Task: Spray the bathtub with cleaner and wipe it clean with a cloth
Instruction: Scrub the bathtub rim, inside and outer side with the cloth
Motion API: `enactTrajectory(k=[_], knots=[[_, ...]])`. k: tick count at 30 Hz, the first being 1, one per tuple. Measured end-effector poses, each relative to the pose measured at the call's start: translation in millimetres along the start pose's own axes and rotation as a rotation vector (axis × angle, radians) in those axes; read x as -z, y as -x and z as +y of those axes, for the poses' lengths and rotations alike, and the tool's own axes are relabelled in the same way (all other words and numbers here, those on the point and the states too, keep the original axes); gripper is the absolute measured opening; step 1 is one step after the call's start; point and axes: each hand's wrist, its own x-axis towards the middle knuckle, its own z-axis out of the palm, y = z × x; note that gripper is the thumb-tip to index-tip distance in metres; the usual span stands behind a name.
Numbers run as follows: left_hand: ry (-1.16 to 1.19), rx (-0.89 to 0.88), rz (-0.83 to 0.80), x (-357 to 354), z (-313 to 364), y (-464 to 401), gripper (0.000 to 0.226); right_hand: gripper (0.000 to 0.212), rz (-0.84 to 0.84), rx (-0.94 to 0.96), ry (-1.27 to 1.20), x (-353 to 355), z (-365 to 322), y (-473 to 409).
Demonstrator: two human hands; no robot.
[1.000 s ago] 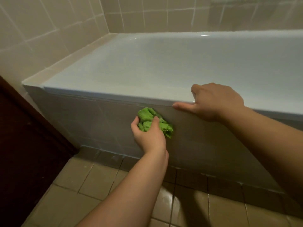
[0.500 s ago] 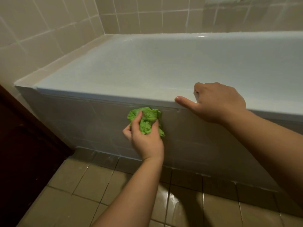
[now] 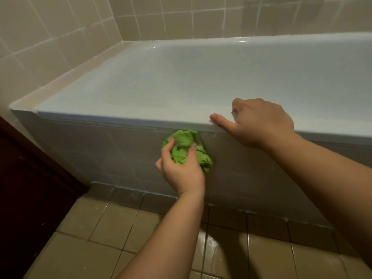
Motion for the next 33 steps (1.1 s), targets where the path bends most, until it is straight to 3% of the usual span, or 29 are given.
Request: enactTrajectory(k=[2, 6, 11, 16, 21, 26, 30, 33], knots=[[0.055, 0.059, 0.054, -2, 1, -4, 0.043, 0.072, -0.005, -0.002, -0.003, -1, -1, 0], [-0.011, -0.04, -0.085, -7, 4, 20, 0.047, 0.069, -0.006, -0.006, -0.008, 0, -3, 0], [0.02, 0.047, 0.069, -2, -1, -4, 0.044, 0.07, -0.021, -0.016, -0.017, 0, -3, 0], [-0.002, 0.103, -0.151, -10, -26, 34, 0.057, 0.068, -0.014, -0.005, -0.01, 0, -5, -1], [0.037, 0.288, 0.13, 9, -59, -8, 0.047, 0.066, -0.025, 0.022, 0.006, -3, -5, -2], [-0.028, 0.364, 0.011, 0, -69, 17, 0.042, 0.066, -0.042, 0.02, 0.006, -4, -13, -6], [0.039, 0.432, 0.157, 13, -83, -11, 0.049, 0.067, -0.041, 0.03, 0.017, -6, -13, -8], [0.059, 0.528, 0.143, 18, -103, -7, 0.05, 0.068, -0.025, 0.034, 0.025, -9, -13, -10]])
